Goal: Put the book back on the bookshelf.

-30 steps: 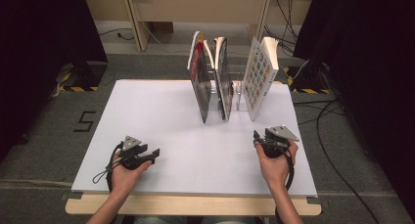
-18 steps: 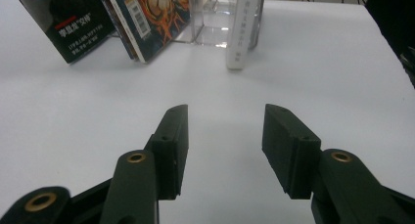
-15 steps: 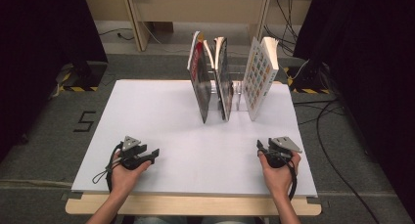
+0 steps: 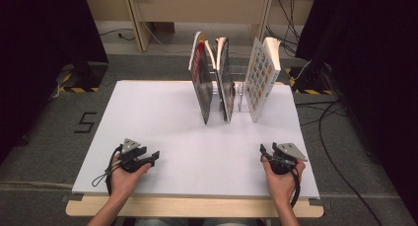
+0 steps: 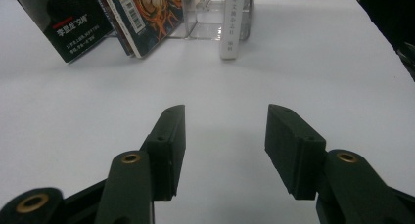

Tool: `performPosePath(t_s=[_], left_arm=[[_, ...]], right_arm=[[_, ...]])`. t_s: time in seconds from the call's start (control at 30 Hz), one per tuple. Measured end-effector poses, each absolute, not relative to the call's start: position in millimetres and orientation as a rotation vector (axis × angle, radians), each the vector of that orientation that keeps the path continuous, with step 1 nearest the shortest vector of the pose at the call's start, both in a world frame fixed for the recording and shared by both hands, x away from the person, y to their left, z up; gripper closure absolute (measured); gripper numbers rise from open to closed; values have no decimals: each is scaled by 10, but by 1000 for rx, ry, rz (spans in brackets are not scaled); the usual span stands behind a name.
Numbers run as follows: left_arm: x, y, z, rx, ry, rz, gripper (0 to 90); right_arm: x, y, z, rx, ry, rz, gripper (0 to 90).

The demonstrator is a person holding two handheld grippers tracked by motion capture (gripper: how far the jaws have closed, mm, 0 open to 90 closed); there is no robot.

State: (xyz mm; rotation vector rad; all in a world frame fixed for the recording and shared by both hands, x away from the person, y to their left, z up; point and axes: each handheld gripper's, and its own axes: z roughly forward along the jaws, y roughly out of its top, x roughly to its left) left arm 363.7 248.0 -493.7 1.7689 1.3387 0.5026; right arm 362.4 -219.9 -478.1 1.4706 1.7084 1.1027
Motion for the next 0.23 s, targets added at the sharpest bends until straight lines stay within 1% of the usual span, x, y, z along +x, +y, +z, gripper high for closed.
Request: performPosePath(t_s=[0.23], left_arm=[[3624,2484,-4932,1756,1342,516,373]], right_arm=[[3591,-2207,-4802,1460,1706,1105,485]])
